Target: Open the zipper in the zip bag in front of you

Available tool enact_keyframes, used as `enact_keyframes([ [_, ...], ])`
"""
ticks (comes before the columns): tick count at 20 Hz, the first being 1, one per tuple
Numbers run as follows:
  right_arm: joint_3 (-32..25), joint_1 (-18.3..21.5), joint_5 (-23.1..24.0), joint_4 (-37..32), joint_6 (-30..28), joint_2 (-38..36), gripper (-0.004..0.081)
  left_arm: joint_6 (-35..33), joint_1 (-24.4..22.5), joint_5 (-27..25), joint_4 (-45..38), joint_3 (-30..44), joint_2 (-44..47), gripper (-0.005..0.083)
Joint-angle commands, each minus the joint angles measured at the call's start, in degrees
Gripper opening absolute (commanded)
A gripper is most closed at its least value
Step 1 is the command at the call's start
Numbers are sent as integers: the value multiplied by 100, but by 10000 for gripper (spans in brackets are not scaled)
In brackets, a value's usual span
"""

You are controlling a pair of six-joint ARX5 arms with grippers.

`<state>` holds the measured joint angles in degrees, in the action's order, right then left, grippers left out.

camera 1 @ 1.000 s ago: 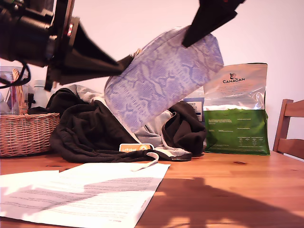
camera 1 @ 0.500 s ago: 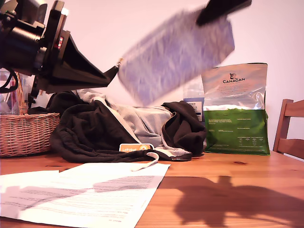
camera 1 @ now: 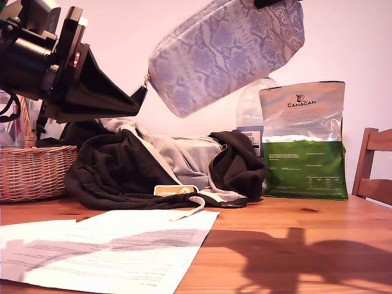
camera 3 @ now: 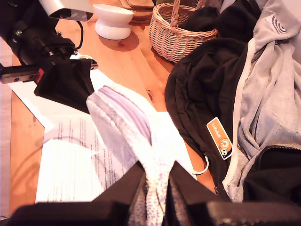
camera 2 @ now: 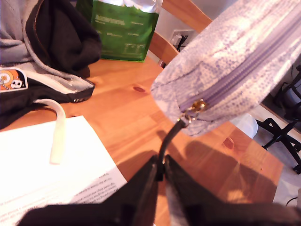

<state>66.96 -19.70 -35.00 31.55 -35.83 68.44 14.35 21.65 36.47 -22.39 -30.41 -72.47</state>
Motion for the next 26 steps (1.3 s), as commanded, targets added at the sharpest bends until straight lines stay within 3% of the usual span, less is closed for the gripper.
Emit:
enact_keyframes([
  [1,-31,-83,28,-55,48,-188,-11,-138,-33,129,-256,39,-26,362],
  [3,-31,-146,238,111,52,-155,-11,-208,-35,315,-299,-28,79,324],
  [4,-31,-166,243,181,59,-127,-11,-269,-52,330,-280,-68,184,243],
  [6,-31,-184,238,181,245,-9,-11,-269,-146,337,-249,-83,516,-29],
  [11,-264,-192,59,-184,518,264,-11,-442,-544,-297,393,-83,1349,-19],
  [16,-1320,-199,-111,-2002,1276,251,-11,-588,-763,-310,953,-83,1405,-19],
  [22,-3265,-278,7,-5195,2658,254,-11,-730,-767,-310,984,-83,1408,-19],
  [24,-3613,-308,262,-5764,2848,254,-11,-732,-767,-308,1008,-83,1408,-19],
  [26,-3744,-313,431,-5803,2833,299,-11,-732,-761,-286,1008,-83,1408,-19],
])
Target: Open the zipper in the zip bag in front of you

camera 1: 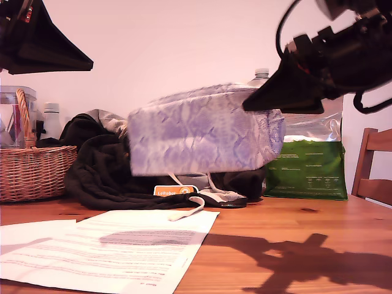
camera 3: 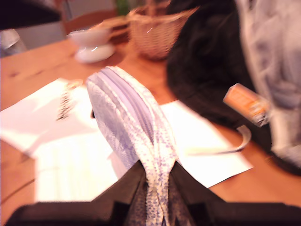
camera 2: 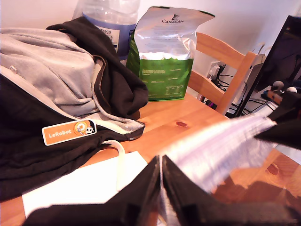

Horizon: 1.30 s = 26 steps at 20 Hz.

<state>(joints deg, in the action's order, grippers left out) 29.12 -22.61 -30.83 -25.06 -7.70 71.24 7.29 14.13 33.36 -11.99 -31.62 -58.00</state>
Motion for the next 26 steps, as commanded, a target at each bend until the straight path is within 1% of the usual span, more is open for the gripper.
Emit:
enact_keyframes([
  [1,-15,-20,81,-105,13,59,-11,-26,-9,24,-33,37,-39,-19],
  [4,-31,-74,131,-101,0,251,-7,-24,-9,26,-33,37,-39,-19],
  [5,-31,-114,140,-76,0,286,36,-24,-9,35,-28,37,-39,-19],
  [7,-31,-184,166,15,-31,286,237,-24,-9,92,-24,37,-39,-19],
  [8,-31,-214,245,116,-116,291,254,-24,-9,92,-22,37,-39,-19],
  [9,-31,-258,339,282,-262,315,254,-26,-9,92,-22,37,-39,-19],
  [11,-31,-332,339,708,-417,380,256,-26,-9,92,-15,37,-39,-19],
  [12,-31,-380,365,901,-525,433,271,-26,-9,103,-15,37,-39,-19],
  [14,-31,-527,533,1047,-581,562,305,-26,-9,203,-15,37,-39,-19],
  [16,-31,-597,828,1123,-577,579,399,-24,-9,374,-13,37,-39,-19],
  [17,-31,-597,896,1128,-573,579,446,-24,-9,442,-9,37,-39,-19],
  [18,-31,-597,894,1128,-573,575,464,-24,-9,514,-2,37,-37,-19],
  [20,-24,-597,894,1130,-549,525,464,-24,-9,568,0,37,-37,-19],
  [22,-7,-599,892,1130,-385,374,464,-24,-9,651,0,37,-37,-19],
  [26,136,-599,885,1266,-284,-323,464,-24,-9,691,0,37,-37,-19],
])
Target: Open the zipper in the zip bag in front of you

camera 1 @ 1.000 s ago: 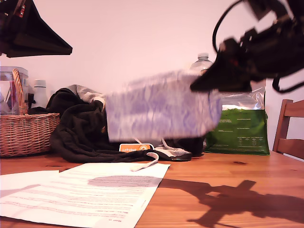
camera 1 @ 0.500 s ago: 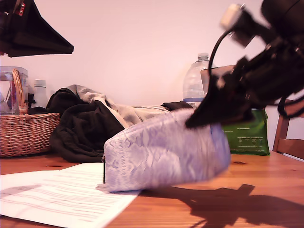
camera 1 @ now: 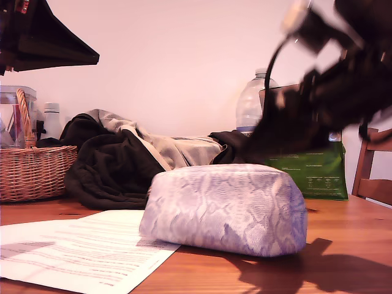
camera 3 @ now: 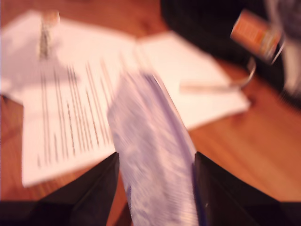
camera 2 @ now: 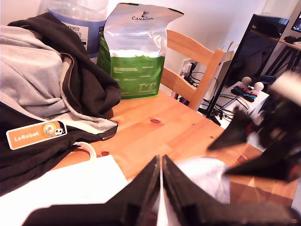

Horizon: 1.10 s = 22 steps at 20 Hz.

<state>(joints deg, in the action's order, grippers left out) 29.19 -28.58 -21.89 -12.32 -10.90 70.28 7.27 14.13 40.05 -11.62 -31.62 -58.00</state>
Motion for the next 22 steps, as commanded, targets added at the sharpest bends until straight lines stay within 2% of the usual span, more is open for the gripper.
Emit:
enact_keyframes([
  [1,201,-2,-9,96,37,-439,464,-22,-9,20,-37,37,-37,-19],
  [3,313,-2,-7,332,59,-791,457,-22,-9,20,-37,37,-37,-19],
  [4,319,-2,-2,402,181,-957,425,-22,-9,17,-35,37,-37,-19],
  [5,319,0,37,439,487,-1058,330,-24,-9,13,-35,37,-37,-19],
  [7,319,-2,160,476,1119,-1134,-35,-98,-9,-114,-42,37,-37,-19],
  [8,319,-9,337,474,1161,-1137,-3,-122,-9,-280,-37,37,-37,-19],
  [9,317,-39,780,470,1327,-1143,-13,-157,-9,-496,-35,37,-37,-19],
  [11,295,-94,1773,444,1257,-1231,-13,-289,-11,-863,-33,46,42,-19],
  [12,267,-92,2085,382,1226,-1335,-13,-481,-24,-1062,-35,48,114,-20],
  [16,-13,142,2411,444,1021,-2087,-13,-675,-424,-1209,170,127,487,-20],
  [22,-610,1126,2398,1132,1102,-3727,-13,-680,-1132,-1204,337,765,1357,-20],
])
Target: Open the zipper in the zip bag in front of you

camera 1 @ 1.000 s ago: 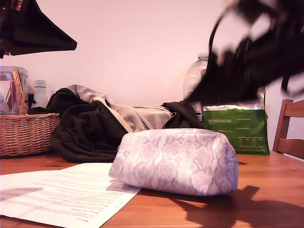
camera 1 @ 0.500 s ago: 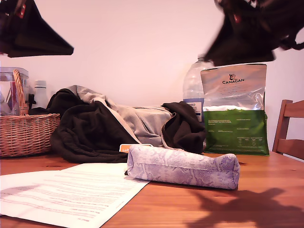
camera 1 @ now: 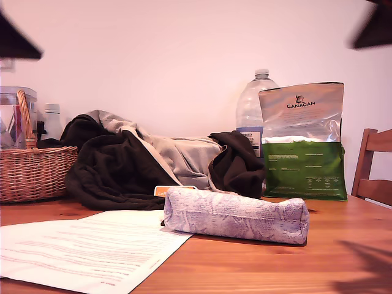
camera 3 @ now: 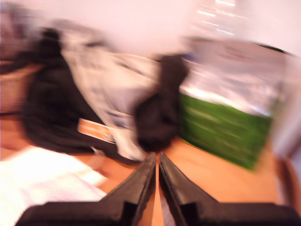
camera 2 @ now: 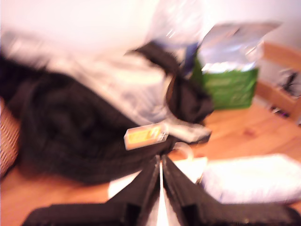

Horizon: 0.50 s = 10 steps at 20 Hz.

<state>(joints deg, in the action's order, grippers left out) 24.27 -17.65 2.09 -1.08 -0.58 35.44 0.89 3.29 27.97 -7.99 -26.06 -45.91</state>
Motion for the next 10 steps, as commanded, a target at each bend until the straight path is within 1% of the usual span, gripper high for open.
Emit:
enact_keyframes([
  [1,-219,138,0,210,203,-555,-13,50,-127,7,17,328,339,-20],
  [2,-293,186,2,404,262,-870,-13,155,-188,20,61,424,535,-20],
  [4,-339,192,0,1025,278,-1526,-13,286,-199,59,214,551,940,-20],
  [6,-337,157,-2,1515,275,-2094,-13,258,-188,70,623,551,1335,-19],
  [8,-321,144,-11,1886,317,-2533,-13,264,-188,68,927,549,1670,-19],
  [10,-321,144,-2,2094,317,-2750,-13,302,-190,66,1259,549,1910,-19],
])
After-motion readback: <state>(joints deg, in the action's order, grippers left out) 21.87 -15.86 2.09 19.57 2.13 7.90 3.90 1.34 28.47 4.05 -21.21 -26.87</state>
